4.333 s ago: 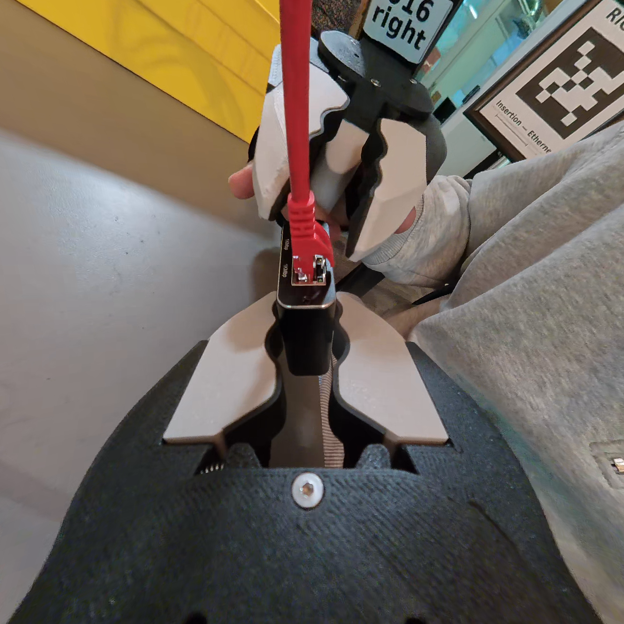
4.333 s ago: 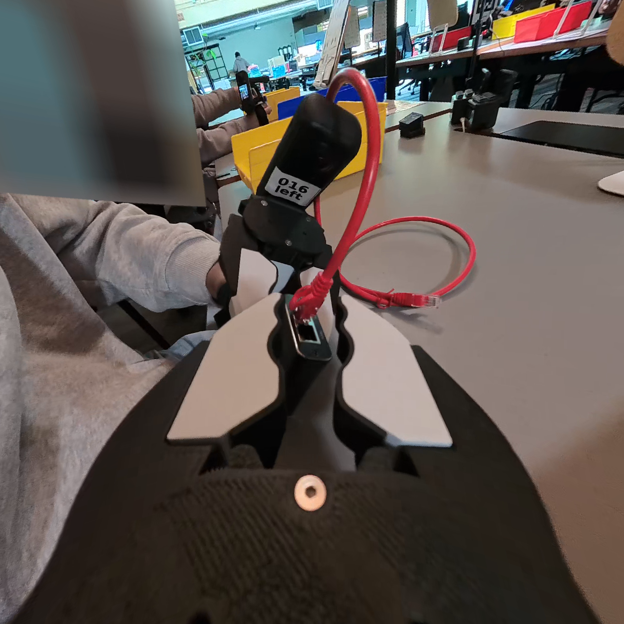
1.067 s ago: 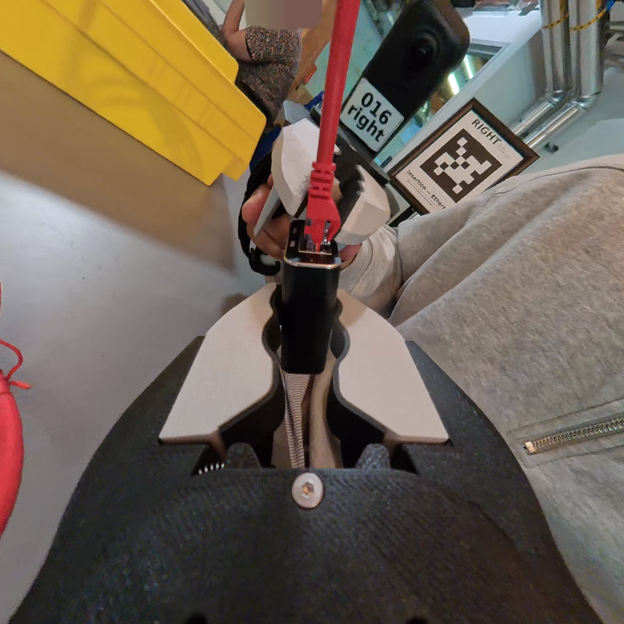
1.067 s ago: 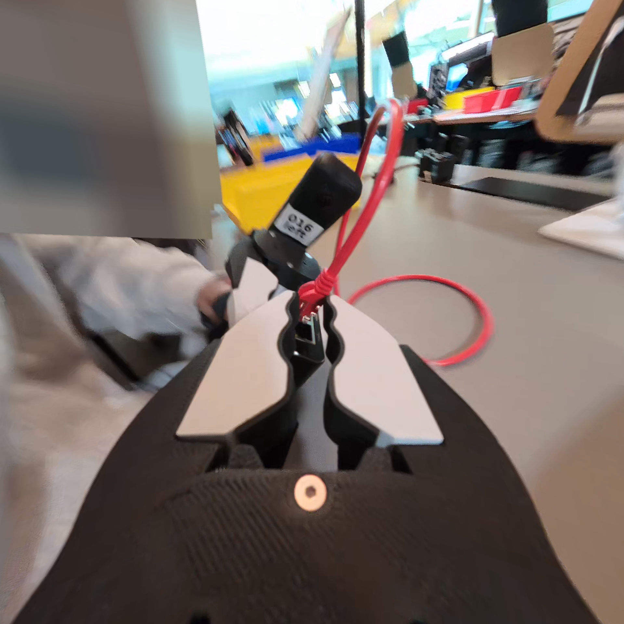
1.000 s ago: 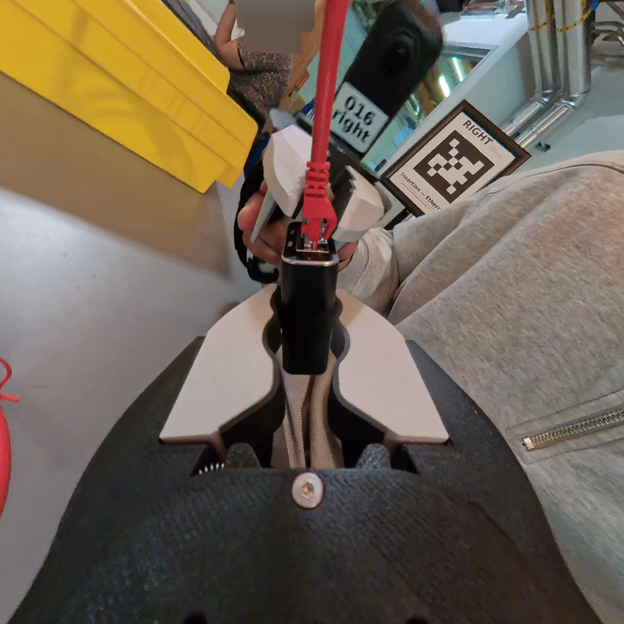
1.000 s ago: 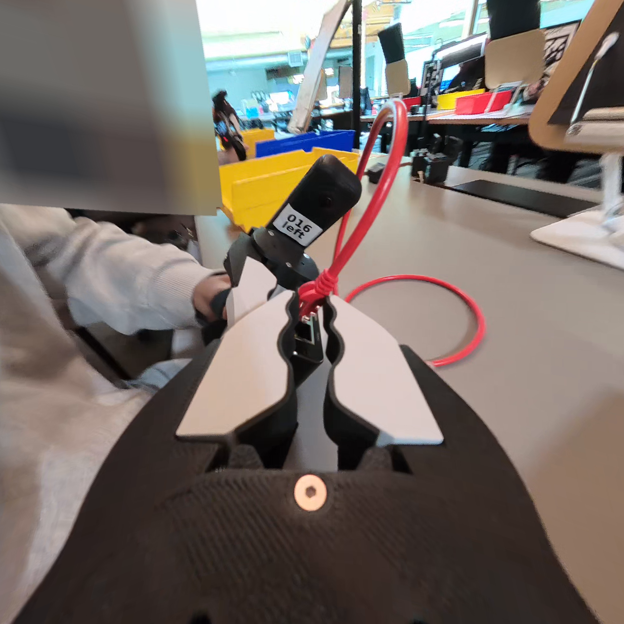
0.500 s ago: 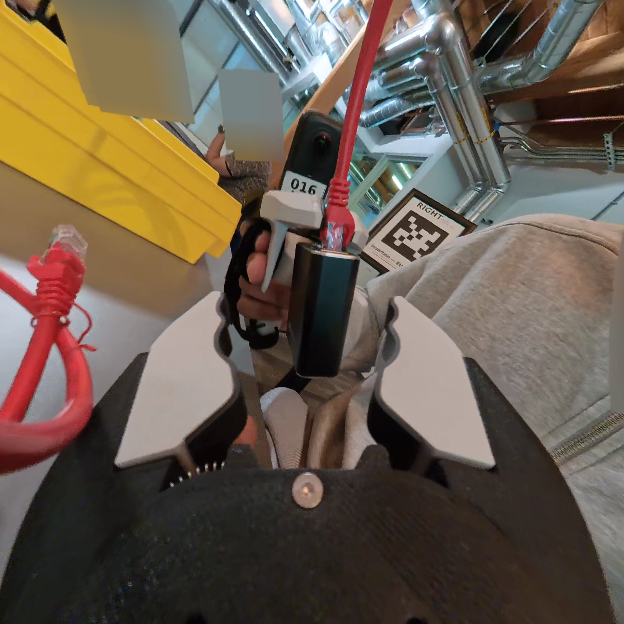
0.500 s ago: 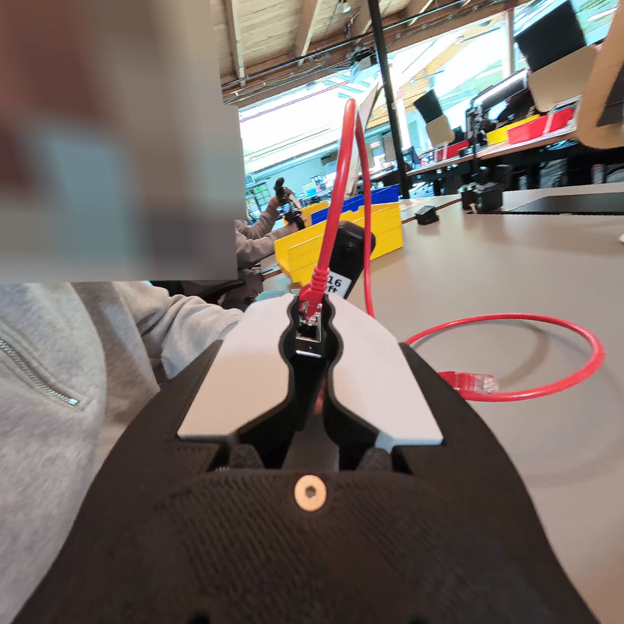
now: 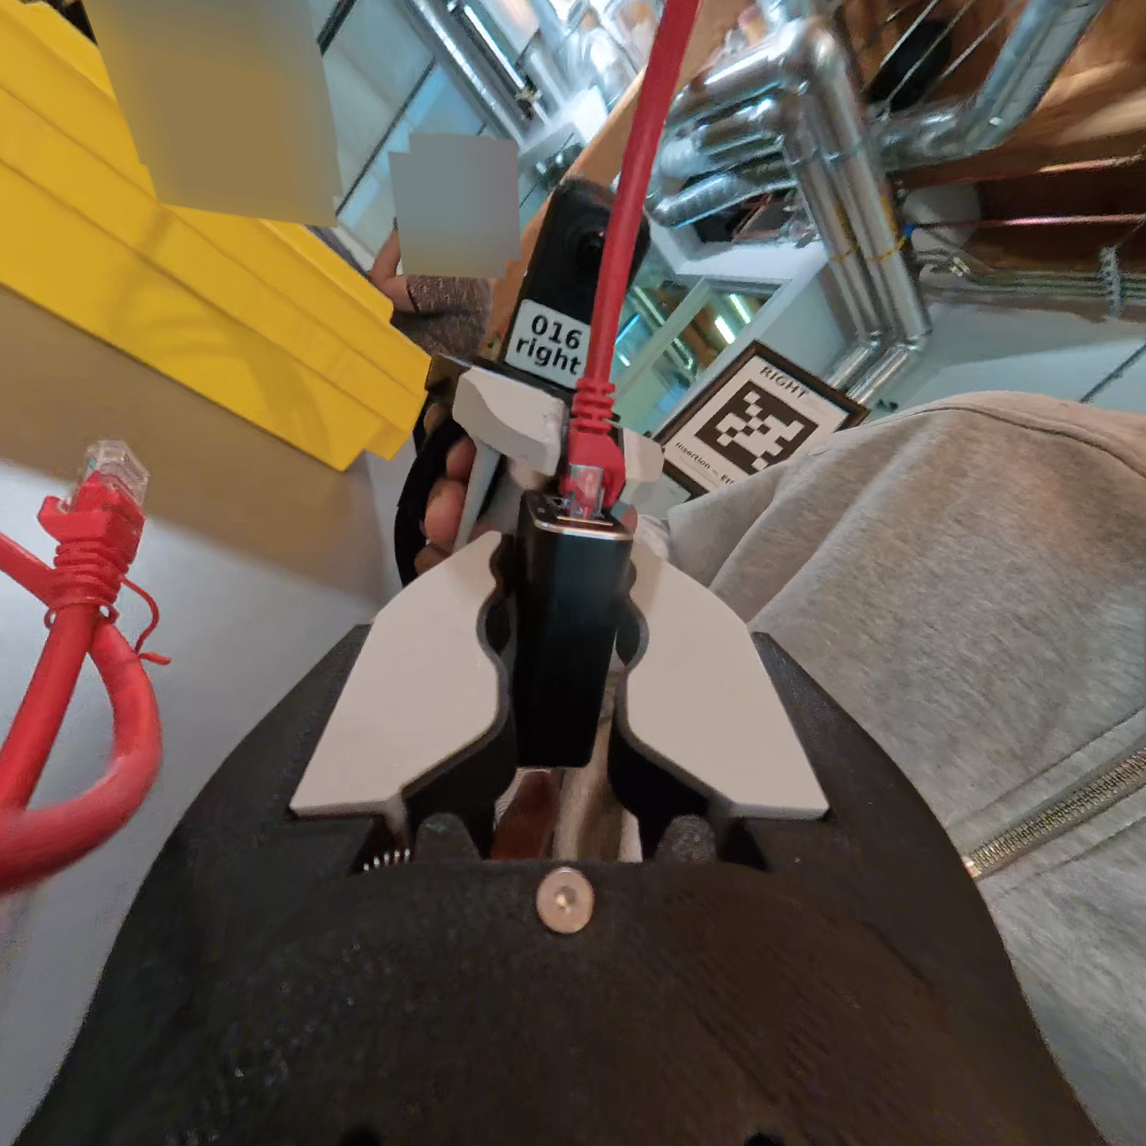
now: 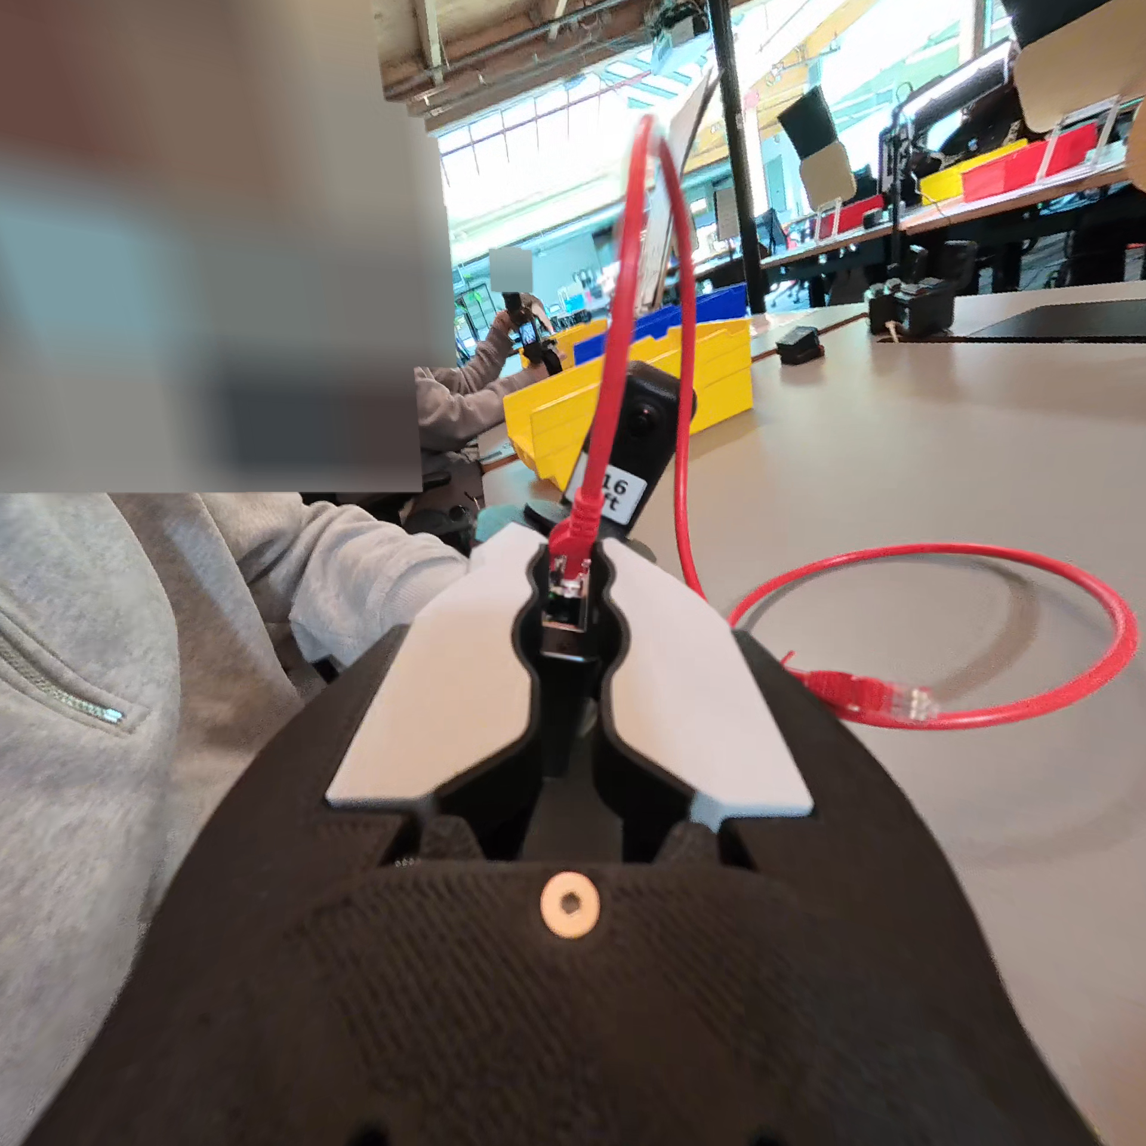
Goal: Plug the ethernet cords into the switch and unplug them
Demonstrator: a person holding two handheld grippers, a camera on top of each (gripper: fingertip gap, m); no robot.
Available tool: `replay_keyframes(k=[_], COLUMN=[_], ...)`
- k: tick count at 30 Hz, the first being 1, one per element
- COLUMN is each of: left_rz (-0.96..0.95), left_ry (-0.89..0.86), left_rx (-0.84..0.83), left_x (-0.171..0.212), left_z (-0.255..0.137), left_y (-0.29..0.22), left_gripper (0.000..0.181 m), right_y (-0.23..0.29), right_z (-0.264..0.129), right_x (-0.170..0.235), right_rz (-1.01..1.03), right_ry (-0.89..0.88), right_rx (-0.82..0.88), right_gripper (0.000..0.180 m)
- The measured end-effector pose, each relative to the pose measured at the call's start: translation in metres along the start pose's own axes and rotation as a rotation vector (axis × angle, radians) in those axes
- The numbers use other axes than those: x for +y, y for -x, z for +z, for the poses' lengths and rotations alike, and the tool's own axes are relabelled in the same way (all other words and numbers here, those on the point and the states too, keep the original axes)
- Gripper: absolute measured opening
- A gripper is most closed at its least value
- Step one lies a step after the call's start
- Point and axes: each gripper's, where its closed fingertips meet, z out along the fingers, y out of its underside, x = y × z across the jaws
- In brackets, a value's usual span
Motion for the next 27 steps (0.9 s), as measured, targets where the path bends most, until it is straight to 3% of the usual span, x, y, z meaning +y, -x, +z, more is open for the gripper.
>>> replay_keyframes(k=[10, 16, 18, 20, 23, 25, 27], left_rz=[-0.007, -0.029, -0.064, 0.069, 0.203, 0.139, 0.057], left_ry=[0.119, 0.109, 0.306, 0.47, 0.495, 0.507, 0.39], left_rx=[-0.124, -0.127, -0.12, -0.11, -0.091, -0.061, -0.002], left_x=[0.012, 0.008, 0.04, 0.072, 0.086, 0.087, 0.068], left_z=[0.001, -0.002, 0.005, 0.022, 0.036, 0.034, 0.029], left_y=[0.016, 0.02, 0.015, 0.001, -0.007, -0.008, -0.013], left_gripper=[0.026, 0.027, 0.026, 0.026, 0.026, 0.026, 0.026], right_y=[-0.018, -0.027, -0.043, -0.07, -0.064, -0.051, -0.046], right_z=[-0.002, 0.001, -0.016, -0.052, -0.054, -0.043, -0.039], right_x=[0.01, 0.009, -0.02, -0.044, -0.031, -0.03, -0.033], right_rz=[-0.167, -0.083, -0.006, 0.009, -0.071, -0.154, -0.218], right_ry=[0.131, 0.093, -0.089, -0.189, -0.089, -0.039, -0.016], right_rx=[0.128, 0.174, 0.253, 0.36, 0.389, 0.365, 0.348], right_gripper=[0.014, 0.014, 0.013, 0.013, 0.013, 0.013, 0.013])
